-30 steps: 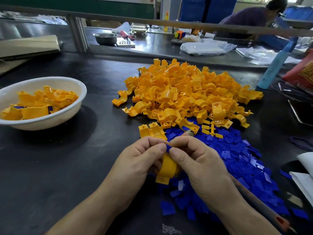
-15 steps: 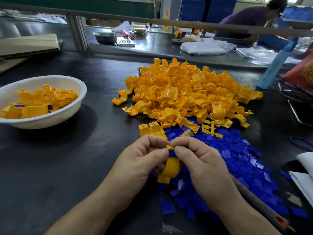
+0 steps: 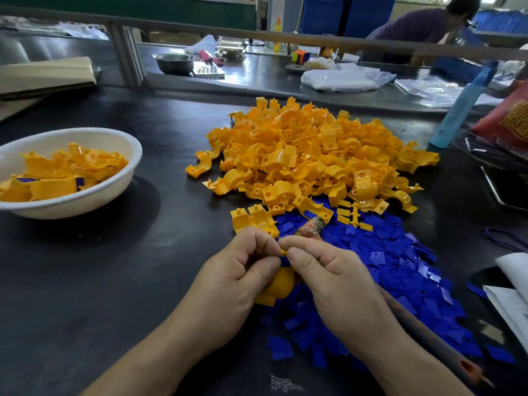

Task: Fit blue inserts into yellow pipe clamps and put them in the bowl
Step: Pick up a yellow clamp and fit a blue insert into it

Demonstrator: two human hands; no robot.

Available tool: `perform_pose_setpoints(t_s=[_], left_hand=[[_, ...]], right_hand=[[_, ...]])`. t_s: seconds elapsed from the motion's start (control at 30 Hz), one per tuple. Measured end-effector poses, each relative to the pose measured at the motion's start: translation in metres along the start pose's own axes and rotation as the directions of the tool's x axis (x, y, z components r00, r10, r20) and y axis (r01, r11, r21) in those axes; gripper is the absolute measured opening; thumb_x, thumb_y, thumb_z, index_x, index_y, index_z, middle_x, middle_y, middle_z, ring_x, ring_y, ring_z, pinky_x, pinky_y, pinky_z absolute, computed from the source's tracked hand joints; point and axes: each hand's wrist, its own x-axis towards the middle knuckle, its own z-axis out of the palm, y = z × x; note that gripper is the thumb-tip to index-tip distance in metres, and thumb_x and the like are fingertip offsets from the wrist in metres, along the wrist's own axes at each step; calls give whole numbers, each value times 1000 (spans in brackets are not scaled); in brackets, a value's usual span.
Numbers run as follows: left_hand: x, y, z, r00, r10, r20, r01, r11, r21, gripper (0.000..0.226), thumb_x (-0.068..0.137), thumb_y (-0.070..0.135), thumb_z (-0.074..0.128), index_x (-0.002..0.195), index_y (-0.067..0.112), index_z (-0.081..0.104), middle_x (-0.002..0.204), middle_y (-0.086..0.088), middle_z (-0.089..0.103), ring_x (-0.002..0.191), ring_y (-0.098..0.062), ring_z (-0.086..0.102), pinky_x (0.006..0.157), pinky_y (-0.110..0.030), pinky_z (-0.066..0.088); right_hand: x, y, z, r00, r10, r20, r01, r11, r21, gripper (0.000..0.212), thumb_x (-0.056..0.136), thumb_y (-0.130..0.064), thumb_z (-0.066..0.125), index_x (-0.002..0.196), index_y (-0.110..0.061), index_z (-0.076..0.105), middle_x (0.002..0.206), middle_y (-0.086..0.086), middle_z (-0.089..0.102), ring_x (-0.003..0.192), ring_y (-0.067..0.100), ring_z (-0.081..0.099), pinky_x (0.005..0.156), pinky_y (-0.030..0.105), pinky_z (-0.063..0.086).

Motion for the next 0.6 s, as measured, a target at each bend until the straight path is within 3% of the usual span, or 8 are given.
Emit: perform_pose_setpoints(t_s=[0.1,0.2,0.37,0.47,0.6], left_hand=[[-1,0,1,999,39,-3,-38,993,112,14,96,26,55,96,39,57,94,12,66,85,-11,65,71,-33,58],[-1,0,2,997,63,-49,-53,981,184,13,97,27,54,94,40,54,90,14,65,83,-9,63,68,-24,53],[1,2,2,991,35,-129,-16,989,146,13,94,34,55,94,47,51,95,23,62,84,0,61,65,-13,49],[1,2,1,994,-33,-106,33,999,-2,14,87,47,54,100,51,58,99,20,67,89,-4,67,72,-26,57],[1,2,-1,993,-46,-107,39,997,-71,25,82,60,53,100,49,65,101,18,70,92,-5,68,81,-38,59]], right_hand=[[0,0,1,1000,23,16,-23,1000,-15,26,96,-22,52,113,-33,68,100,-18,70,95,2,66,78,23,57],[-1,0,2,1000,7,10,-6,998,-59,25,96,-25,51,109,-41,66,97,-23,68,93,3,66,80,28,58],[-2,-3,5,997,-75,-19,72,993,-91,25,93,-25,56,105,-46,64,105,-33,63,102,-7,60,83,17,54],[-3,-4,6,991,-123,-57,118,989,-84,24,90,-24,59,99,-46,65,103,-29,64,102,-6,61,81,14,52],[-5,-7,8,984,-161,-77,156,986,-60,20,82,-39,55,98,-45,65,100,-25,66,99,-2,62,77,14,53]])
